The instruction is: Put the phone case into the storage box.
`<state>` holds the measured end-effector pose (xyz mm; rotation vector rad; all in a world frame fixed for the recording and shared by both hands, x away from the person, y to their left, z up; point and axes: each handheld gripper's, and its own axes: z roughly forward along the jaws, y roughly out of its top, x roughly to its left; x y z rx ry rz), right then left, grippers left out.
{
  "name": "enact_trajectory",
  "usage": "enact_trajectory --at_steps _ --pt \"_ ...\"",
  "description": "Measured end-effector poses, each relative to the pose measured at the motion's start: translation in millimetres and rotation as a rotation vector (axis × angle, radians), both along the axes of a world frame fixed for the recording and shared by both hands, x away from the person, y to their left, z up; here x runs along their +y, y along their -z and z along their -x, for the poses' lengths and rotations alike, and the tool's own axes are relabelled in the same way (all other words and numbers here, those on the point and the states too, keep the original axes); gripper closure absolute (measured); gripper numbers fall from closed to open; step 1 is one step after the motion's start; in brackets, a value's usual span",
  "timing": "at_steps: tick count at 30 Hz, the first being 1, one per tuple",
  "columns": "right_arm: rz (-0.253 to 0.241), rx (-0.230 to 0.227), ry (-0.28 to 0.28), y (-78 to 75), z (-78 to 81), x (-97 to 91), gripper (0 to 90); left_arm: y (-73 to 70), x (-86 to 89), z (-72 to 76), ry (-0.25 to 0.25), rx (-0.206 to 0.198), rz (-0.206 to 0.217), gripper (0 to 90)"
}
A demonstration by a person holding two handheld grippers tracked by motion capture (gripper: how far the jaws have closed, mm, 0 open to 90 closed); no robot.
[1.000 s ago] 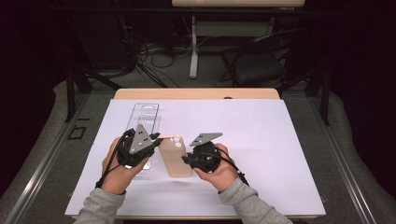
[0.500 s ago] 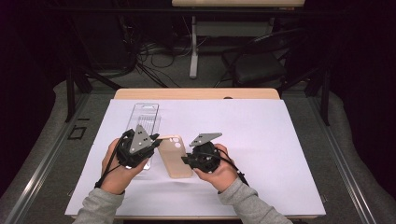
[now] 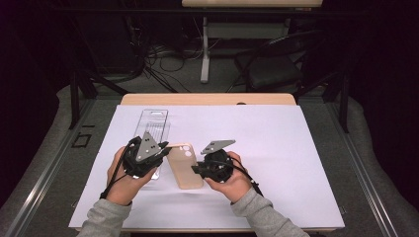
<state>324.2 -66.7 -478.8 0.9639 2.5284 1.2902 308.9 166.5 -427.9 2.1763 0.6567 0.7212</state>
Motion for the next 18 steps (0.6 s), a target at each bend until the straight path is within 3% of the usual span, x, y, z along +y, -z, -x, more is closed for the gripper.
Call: enact_trajectory --at_steps 18 --pt "-0.04 0.002 0.009 -3.6 -3.0 -5.2 65.2 -0.7 5.7 -3.6 -0.009 -0.011 0.01 79.5"
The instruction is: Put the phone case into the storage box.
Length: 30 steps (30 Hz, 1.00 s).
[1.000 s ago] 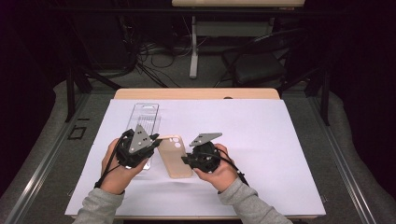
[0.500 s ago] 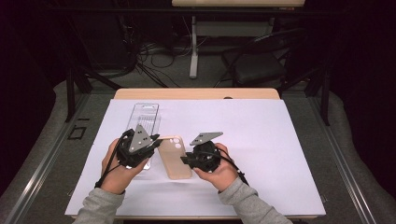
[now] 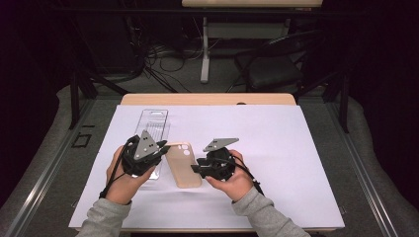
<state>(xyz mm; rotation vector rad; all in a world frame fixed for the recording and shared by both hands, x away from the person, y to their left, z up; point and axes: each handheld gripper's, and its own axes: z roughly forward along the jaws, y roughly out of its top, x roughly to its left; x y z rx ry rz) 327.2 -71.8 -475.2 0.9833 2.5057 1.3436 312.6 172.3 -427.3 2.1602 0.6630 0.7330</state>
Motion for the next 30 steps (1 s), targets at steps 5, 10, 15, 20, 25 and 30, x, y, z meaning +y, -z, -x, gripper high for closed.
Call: enact_trajectory --at_steps 5,10,15,20,25,30 --pt "-0.014 -0.005 -0.004 -1.1 -2.1 -2.5 58.9 -0.1 1.1 -1.1 -0.003 -0.003 0.002 79.4" --pt "-0.007 -0.067 0.008 -3.6 -5.5 -7.2 46.9 0.0 2.6 -2.7 -0.008 -0.003 0.013 79.4" --pt "0.018 -0.116 -0.002 -4.4 -8.9 -11.7 43.3 0.5 4.4 -5.1 -0.012 -0.007 0.022 79.4" --pt "0.053 -0.173 -0.004 -5.0 -9.2 -13.6 44.5 1.7 7.4 -6.2 -0.016 -0.004 0.029 79.4" --pt "0.046 -0.153 0.005 -6.2 -10.2 -17.4 46.5 0.9 9.6 -5.9 -0.02 -0.008 0.04 79.4" --pt "0.052 -0.158 0.015 -7.0 -12.0 -20.7 44.4 1.7 11.3 -5.6 -0.025 -0.009 0.05 79.4"
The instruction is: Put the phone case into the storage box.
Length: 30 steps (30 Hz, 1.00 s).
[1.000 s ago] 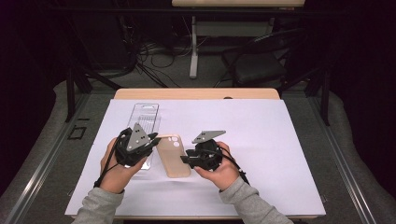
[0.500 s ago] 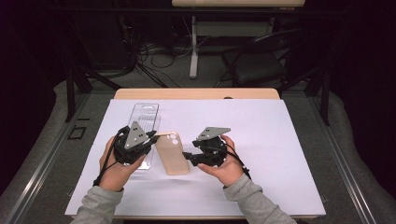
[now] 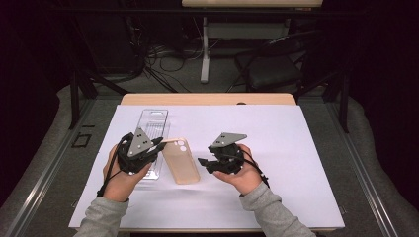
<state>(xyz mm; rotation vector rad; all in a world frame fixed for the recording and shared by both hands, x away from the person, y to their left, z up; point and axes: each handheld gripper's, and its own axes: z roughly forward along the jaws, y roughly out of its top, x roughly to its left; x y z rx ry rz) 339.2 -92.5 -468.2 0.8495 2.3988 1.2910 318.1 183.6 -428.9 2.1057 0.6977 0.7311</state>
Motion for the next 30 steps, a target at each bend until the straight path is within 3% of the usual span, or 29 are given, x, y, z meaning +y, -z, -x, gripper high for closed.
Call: enact_trajectory --at_steps 3,7,15,20,30 --pt "-0.017 -0.001 0.003 -0.6 -0.5 -1.7 41.9 0.2 -0.3 -0.9 0.004 0.002 0.008 79.4" --pt "-0.005 0.001 0.013 0.1 0.5 -4.1 41.0 -0.1 -1.8 -2.7 0.019 0.006 0.019 79.4" --pt "0.05 -0.034 0.046 -2.7 2.2 -12.3 40.0 -2.0 -3.6 -11.6 0.031 0.02 0.017 79.4" --pt "0.054 -0.038 0.069 -2.0 2.1 -19.4 37.4 -5.8 -1.8 -19.9 0.017 0.014 0.01 79.4" --pt "0.059 -0.047 0.084 -1.5 3.7 -26.1 37.3 -12.9 6.4 -35.8 -0.02 0.042 0.006 79.3"
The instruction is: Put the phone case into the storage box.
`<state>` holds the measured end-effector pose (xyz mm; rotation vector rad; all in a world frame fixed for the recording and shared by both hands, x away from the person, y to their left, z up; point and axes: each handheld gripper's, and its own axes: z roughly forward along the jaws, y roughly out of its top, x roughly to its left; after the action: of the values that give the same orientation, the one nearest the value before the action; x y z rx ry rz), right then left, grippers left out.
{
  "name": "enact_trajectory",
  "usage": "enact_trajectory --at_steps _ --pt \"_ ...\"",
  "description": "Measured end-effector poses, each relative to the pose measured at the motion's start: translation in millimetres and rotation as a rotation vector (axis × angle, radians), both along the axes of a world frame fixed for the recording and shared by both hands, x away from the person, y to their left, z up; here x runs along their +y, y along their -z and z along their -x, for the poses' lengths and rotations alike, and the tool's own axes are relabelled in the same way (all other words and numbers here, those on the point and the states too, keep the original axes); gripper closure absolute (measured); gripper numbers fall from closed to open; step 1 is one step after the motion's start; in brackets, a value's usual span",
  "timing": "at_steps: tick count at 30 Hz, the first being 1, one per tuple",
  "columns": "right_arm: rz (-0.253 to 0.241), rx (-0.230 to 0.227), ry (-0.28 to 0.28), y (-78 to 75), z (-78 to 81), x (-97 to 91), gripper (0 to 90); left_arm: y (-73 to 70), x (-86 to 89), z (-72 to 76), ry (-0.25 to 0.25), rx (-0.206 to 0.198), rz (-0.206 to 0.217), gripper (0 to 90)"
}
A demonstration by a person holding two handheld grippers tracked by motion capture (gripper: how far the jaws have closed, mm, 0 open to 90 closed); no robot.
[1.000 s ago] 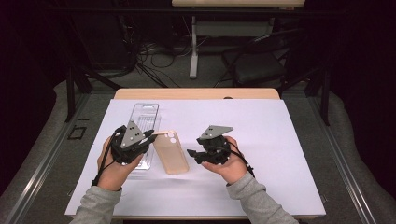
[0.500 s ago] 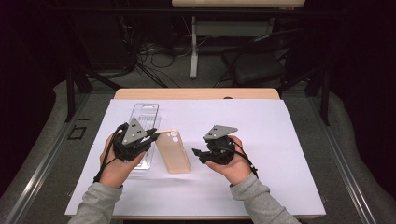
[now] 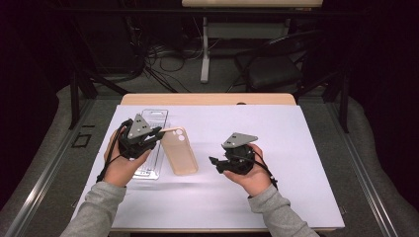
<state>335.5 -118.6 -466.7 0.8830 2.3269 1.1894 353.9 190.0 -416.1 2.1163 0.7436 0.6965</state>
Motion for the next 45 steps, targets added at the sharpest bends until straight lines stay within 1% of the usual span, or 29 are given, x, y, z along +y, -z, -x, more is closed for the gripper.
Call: enact_trajectory --at_steps 6,11,15,18,24,27,30,34,39,42,45 --pt "-0.001 0.003 0.012 1.3 -1.4 -3.3 37.2 -3.8 3.7 -7.6 0.001 -0.023 -0.012 79.3" --pt "0.0 0.002 0.022 1.8 -1.8 -6.1 36.4 -8.8 7.3 -13.1 0.004 -0.058 -0.028 79.2" --pt "0.005 -0.002 0.031 2.2 -2.1 -7.1 32.1 -15.9 9.2 -16.7 0.001 -0.084 -0.054 79.1" --pt "-0.001 0.003 0.041 2.2 -2.0 -7.6 29.1 -22.7 11.1 -20.1 0.002 -0.095 -0.065 79.1" --pt "-0.011 0.008 0.063 1.9 -1.8 -10.5 23.5 -35.5 16.7 -29.4 -0.014 -0.119 -0.061 79.1" --pt "-0.013 0.012 0.08 3.5 -2.7 -12.4 22.0 -39.6 20.3 -34.9 -0.022 -0.113 -0.054 79.2" --pt "-0.019 0.019 0.092 4.9 -2.9 -14.5 19.5 -44.3 24.5 -40.2 -0.026 -0.12 -0.067 79.2" --pt "-0.023 0.02 0.11 5.5 -2.4 -18.0 16.3 -50.0 32.0 -48.1 -0.042 -0.113 -0.061 79.2" --pt "-0.028 0.024 0.136 6.0 -1.6 -23.3 14.4 -54.8 39.4 -56.9 -0.049 -0.111 -0.069 79.2" --pt "-0.026 0.025 0.15 7.3 -2.4 -26.9 13.2 -55.4 41.8 -62.5 -0.054 -0.104 -0.078 79.2" --pt "-0.018 0.035 0.145 9.7 -2.2 -29.2 6.8 -55.1 44.0 -69.2 -0.055 -0.104 -0.104 79.2"
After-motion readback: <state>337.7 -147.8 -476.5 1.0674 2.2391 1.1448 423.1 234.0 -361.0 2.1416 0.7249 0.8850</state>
